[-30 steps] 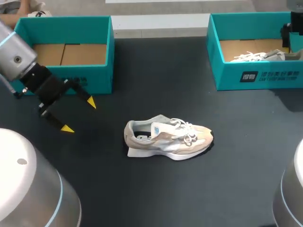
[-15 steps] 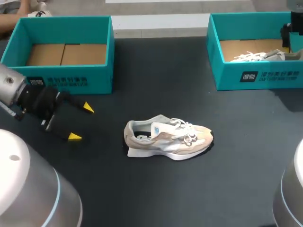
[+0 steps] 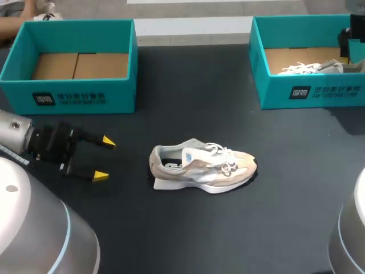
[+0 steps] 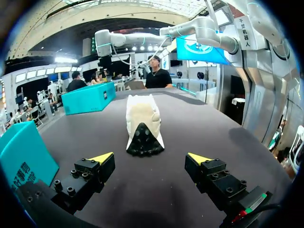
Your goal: Take the shoe out of the shoebox, open the shoe tongue, remove and reinsert the insole, then place the shoe into the shoebox
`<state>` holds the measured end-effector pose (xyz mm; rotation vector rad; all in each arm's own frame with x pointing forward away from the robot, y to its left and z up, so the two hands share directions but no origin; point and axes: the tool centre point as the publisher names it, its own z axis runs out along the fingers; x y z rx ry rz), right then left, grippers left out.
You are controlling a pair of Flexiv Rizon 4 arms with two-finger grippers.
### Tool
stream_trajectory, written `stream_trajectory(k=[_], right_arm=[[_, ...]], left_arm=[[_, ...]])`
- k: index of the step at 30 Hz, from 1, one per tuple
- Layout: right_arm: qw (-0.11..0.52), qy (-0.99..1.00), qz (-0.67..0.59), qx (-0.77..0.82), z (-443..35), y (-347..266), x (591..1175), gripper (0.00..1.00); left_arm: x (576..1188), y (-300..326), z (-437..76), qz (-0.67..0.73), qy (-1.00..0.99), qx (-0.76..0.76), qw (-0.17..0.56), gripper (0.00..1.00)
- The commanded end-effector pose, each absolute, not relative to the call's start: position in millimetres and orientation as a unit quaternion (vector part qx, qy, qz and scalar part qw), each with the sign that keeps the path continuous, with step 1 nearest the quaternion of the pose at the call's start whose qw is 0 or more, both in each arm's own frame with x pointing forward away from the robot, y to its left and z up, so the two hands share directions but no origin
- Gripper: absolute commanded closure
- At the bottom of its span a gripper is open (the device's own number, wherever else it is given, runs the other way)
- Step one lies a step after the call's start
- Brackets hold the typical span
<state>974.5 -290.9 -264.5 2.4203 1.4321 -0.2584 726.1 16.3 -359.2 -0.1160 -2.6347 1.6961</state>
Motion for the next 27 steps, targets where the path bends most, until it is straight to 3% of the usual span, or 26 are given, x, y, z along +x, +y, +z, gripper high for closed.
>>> stream_trajectory(k=[1, 27], right_arm=[[0.159, 0.500, -0.089, 0.846, -264.6, -290.9, 973.5, 0.00], [0.159, 0.500, -0.089, 0.846, -264.6, -290.9, 973.5, 0.00]], left_arm=[[719.2, 13.0, -366.4, 0.546, -0.838, -0.016, -0.011, 0.00], [718.0, -12.8, -379.6, 0.544, -0.839, -0.009, -0.019, 0.00]])
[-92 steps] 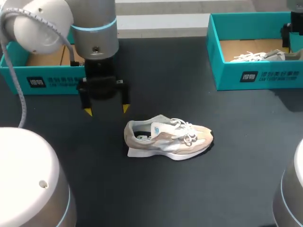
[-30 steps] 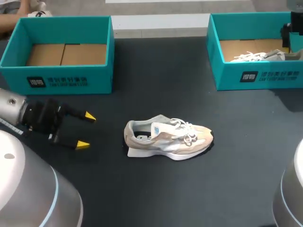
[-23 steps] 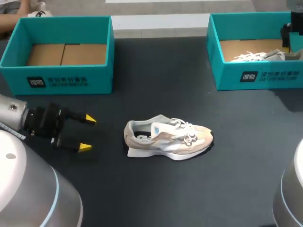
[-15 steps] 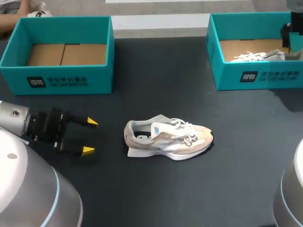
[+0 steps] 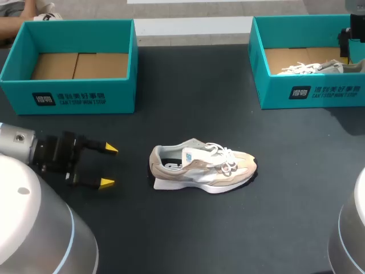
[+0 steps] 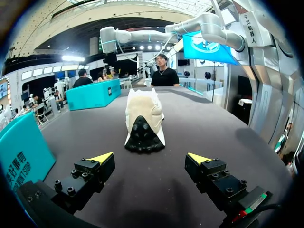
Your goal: Take the shoe out of the shoebox, open the shoe tongue, remove and reinsert the insole, then place the shoe into the shoebox
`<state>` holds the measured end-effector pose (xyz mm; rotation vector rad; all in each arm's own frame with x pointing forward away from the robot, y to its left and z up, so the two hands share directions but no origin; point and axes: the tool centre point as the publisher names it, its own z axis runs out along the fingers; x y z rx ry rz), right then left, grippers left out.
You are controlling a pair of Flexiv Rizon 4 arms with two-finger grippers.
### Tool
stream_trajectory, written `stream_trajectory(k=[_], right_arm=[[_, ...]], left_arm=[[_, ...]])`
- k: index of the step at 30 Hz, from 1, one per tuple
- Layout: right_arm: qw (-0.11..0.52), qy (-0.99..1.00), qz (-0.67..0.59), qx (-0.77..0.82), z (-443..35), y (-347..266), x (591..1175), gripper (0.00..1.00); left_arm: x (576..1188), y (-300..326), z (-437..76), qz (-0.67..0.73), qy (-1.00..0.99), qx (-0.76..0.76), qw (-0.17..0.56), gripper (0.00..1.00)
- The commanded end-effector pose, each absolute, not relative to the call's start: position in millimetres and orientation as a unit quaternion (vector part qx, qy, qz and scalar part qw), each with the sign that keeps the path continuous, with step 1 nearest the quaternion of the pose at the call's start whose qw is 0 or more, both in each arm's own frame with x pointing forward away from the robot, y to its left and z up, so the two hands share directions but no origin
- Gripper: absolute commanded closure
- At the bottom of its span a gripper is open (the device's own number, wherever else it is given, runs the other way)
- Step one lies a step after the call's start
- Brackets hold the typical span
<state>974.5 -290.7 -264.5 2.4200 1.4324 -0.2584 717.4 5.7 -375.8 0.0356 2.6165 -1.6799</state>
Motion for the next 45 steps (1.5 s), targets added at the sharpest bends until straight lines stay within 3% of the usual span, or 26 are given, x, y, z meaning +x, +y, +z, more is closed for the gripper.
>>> stream_trajectory(k=[1, 45], right_arm=[[0.159, 0.500, -0.089, 0.846, -264.6, -290.9, 973.5, 0.00], [0.159, 0.500, -0.089, 0.846, -264.6, -290.9, 973.5, 0.00]], left_arm=[[718.3, -17.8, -380.7, -0.546, 0.837, 0.010, 0.018, 0.00], [732.9, -116.9, -409.7, -0.533, 0.845, -0.014, 0.041, 0.00]])
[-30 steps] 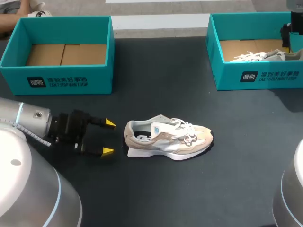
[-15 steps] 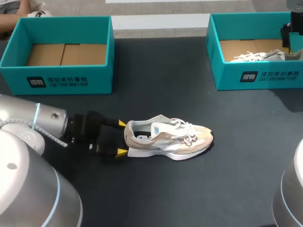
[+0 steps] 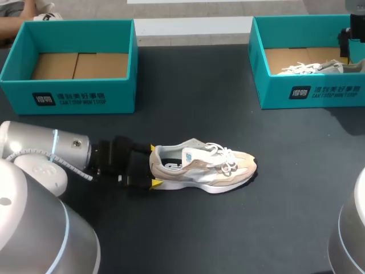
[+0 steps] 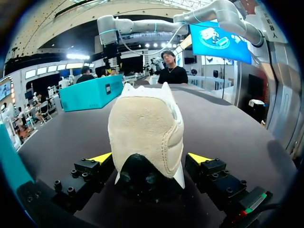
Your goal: Take the shoe out of the shoebox, open the shoe tongue, remove and reinsert the insole, then place the shoe into the shoebox
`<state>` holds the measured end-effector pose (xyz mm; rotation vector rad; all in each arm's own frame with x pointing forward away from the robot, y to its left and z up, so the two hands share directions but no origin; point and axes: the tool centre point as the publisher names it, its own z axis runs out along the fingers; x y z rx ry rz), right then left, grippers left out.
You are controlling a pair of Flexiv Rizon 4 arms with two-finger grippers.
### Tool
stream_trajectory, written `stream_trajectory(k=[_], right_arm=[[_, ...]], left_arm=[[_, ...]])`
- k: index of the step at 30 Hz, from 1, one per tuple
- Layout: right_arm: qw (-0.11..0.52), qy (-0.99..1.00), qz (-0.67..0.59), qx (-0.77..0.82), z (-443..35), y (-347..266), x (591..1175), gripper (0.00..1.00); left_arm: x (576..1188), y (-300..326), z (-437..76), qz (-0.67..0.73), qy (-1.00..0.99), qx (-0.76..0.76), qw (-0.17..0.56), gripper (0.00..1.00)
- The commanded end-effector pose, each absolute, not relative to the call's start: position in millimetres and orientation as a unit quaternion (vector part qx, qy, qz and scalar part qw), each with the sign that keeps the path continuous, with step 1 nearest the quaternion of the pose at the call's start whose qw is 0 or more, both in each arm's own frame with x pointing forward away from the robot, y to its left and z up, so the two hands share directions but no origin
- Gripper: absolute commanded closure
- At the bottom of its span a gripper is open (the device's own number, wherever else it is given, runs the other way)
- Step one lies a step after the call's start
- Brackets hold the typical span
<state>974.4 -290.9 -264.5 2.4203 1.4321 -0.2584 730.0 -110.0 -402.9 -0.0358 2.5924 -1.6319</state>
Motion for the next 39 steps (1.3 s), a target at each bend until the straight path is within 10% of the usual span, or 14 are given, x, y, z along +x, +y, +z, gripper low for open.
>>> stream_trajectory(k=[1, 16, 21, 39], right_arm=[[0.159, 0.500, -0.089, 0.846, -264.6, -290.9, 973.5, 0.00], [0.159, 0.500, -0.089, 0.846, -264.6, -290.9, 973.5, 0.00], [0.159, 0.500, -0.089, 0.846, -264.6, -290.9, 973.5, 0.00], [0.159, 0.500, -0.089, 0.846, -264.6, -290.9, 973.5, 0.00]], left_arm=[[733.5, -118.8, -411.0, -0.532, 0.845, -0.014, 0.040, 0.00], [737.5, -131.3, -421.7, -0.539, 0.841, -0.018, 0.034, 0.02], [735.0, -132.6, -423.4, -0.542, 0.840, -0.020, 0.036, 1.00], [722.5, -130.6, -420.7, -0.548, 0.834, -0.034, 0.046, 1.00]])
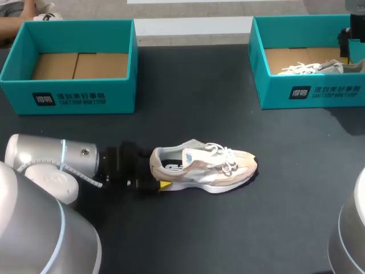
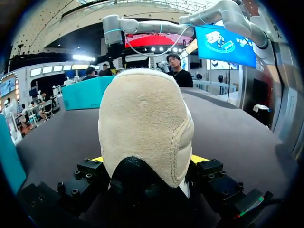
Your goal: Take the shoe out of the shoebox, open the shoe tongue, remove and reinsert the insole, then place the shoe into the shoebox
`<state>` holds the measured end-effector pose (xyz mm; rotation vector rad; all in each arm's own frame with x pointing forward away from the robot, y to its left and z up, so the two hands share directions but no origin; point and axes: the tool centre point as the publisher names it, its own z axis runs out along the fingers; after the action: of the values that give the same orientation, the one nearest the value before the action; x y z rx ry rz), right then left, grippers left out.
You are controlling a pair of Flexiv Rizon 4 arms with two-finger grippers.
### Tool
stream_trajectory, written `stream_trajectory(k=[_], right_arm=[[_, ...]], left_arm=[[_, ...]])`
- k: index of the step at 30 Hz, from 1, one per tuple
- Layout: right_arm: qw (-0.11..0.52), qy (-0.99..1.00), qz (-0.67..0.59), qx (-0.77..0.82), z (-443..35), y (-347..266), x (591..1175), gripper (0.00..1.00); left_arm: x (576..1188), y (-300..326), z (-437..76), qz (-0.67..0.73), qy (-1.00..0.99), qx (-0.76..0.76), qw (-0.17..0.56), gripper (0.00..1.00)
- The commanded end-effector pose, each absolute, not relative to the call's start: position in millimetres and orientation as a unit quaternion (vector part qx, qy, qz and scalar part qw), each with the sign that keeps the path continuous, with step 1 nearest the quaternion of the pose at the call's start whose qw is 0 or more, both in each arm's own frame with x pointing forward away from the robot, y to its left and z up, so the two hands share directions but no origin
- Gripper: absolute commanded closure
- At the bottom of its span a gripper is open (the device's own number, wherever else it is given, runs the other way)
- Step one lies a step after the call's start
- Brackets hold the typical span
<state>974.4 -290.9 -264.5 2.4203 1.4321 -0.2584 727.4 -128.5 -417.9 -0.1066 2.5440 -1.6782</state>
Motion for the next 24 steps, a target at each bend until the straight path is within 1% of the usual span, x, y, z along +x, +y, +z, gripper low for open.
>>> stream_trajectory(k=[1, 24], right_arm=[[0.159, 0.500, -0.089, 0.846, -264.6, -290.9, 973.5, 0.00], [0.159, 0.500, -0.089, 0.846, -264.6, -290.9, 973.5, 0.00]], left_arm=[[721.3, -131.3, -420.8, -0.548, 0.835, -0.034, 0.045, 1.00], [724.4, -131.0, -421.4, -0.546, 0.836, -0.038, 0.039, 1.00]])
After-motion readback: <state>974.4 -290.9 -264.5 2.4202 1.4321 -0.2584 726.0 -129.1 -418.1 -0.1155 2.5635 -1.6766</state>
